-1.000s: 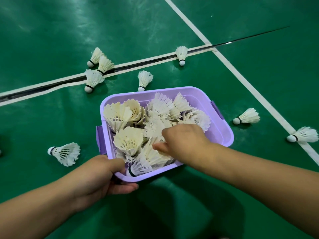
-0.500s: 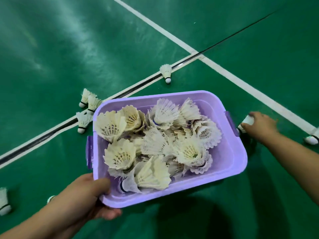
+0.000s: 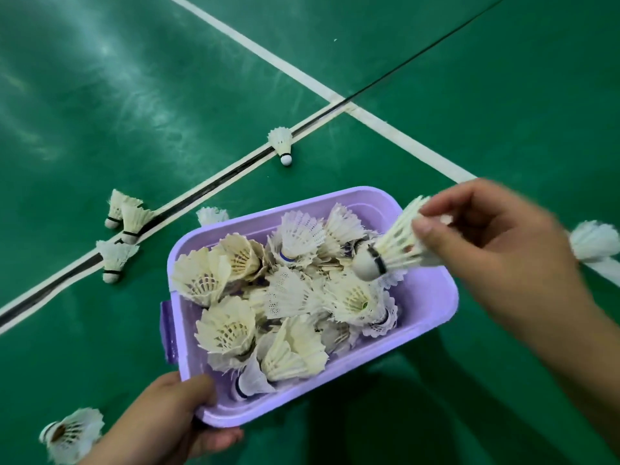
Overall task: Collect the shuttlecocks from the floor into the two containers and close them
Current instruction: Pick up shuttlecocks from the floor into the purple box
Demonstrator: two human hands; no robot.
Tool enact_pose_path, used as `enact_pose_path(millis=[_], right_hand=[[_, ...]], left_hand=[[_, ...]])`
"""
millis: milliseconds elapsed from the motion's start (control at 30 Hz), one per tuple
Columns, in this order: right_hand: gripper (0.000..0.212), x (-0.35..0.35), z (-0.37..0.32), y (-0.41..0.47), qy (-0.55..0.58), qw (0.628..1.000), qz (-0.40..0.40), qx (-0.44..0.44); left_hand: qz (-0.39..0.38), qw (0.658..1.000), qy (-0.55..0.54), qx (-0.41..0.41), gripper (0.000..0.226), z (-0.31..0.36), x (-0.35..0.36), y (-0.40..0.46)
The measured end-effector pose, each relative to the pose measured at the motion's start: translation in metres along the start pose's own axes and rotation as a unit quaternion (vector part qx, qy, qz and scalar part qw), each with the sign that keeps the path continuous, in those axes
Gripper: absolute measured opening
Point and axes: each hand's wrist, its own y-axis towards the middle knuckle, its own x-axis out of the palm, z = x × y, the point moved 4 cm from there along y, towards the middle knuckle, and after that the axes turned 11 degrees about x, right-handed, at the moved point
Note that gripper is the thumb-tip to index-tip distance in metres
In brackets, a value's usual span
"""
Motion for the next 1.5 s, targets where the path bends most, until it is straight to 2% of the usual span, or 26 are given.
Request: enact_pose_path(millis=[100,267,367,467,533,567,600,667,700,733,767,833,900,933,1000,1067,1133,1267,1333,1367,1433,1500], right_hand=[[0.011,0.04,0.018,-0.02,-0.059,0.993,-0.084,0.06],[0.011,0.081,0.02,-0.047,-0.129,0.974,-0.185,0.025],[0.029,0.1,0.017,-0.058,-0.167,0.944,-0.277,0.057],[0.053,0.114,0.018,-0.064,-0.276,0.899,-0.338,0.036],[0.066,0.109,0.016,-0.061,-0.379,0.874,-0.304,-0.035],[0.067,0.099,0.01,-0.056,-0.399,0.879,-0.247,-0.079],[0.064,0.083,0.004,-0.049,-0.387,0.898,-0.163,-0.128],[0.058,0.037,0.007,-0.027,-0.314,0.935,0.002,-0.164],[0.056,0.01,0.019,-0.009,-0.3,0.938,0.067,-0.16],[0.055,-0.019,0.037,0.013,-0.331,0.925,0.119,-0.141],[0.056,-0.043,0.057,0.037,-0.393,0.899,0.162,-0.107],[0.06,-0.099,0.111,0.082,-0.515,0.834,0.189,0.054],[0.073,-0.153,0.169,0.107,-0.501,0.807,0.173,0.261],[0.077,-0.172,0.196,0.111,-0.473,0.798,0.157,0.337],[0.073,-0.187,0.235,0.112,-0.476,0.782,0.113,0.387],[0.053,-0.181,0.25,0.108,-0.486,0.785,0.125,0.364],[0.033,-0.171,0.246,0.105,-0.452,0.806,0.19,0.332],[0.022,-0.151,0.202,0.096,-0.234,0.912,0.276,0.195],[0.018,-0.137,0.155,0.083,-0.136,0.945,0.281,0.095],[0.016,-0.127,0.122,0.073,-0.121,0.96,0.25,0.041],[0.024,-0.099,0.062,0.05,-0.188,0.974,0.113,-0.049],[0.04,-0.062,0.018,0.027,-0.312,0.945,-0.025,-0.095]], left_hand=[[-0.018,1.0,-0.012,0.001,0.012,0.001,0.005,-0.002],[-0.014,0.999,-0.035,0.026,0.014,0.008,0.007,-0.009],[-0.026,0.999,-0.035,0.031,0.014,0.009,0.007,-0.013],[-0.038,0.998,-0.029,0.035,0.014,0.007,0.004,-0.013],[-0.045,0.998,-0.029,0.035,0.015,0.005,0.004,-0.012],[-0.046,0.998,-0.029,0.036,0.015,0.004,0.004,-0.01],[-0.046,0.998,-0.028,0.037,0.016,0.004,0.007,-0.009],[-0.043,0.998,-0.029,0.04,0.015,0.005,0.014,-0.007],[-0.043,0.998,-0.029,0.041,0.014,0.006,0.019,-0.005],[-0.047,0.998,-0.028,0.041,0.012,0.006,0.028,-0.002],[-0.049,0.998,-0.028,0.04,0.011,0.007,0.032,-0.002],[-0.058,0.998,-0.024,0.026,0.01,0.007,0.047,-0.001],[-0.06,0.998,-0.026,0.012,0.011,0.008,0.065,0.0],[-0.064,0.998,-0.025,0.009,0.012,0.008,0.072,0.0],[-0.071,0.997,-0.016,0.001,0.015,0.009,0.082,-0.001],[-0.068,0.998,-0.001,0.001,0.016,0.011,0.086,-0.001],[-0.067,0.998,0.004,0.01,0.013,0.015,0.086,0.001],[-0.078,0.997,0.006,0.021,0.016,0.02,0.079,0.004],[-0.084,0.996,0.005,0.025,0.017,0.022,0.073,0.001],[-0.084,0.996,0.005,0.029,0.016,0.024,0.069,-0.001],[-0.076,0.996,0.003,0.036,0.017,0.027,0.061,-0.004],[-0.069,0.997,-0.002,0.043,0.02,0.031,0.051,-0.009]])
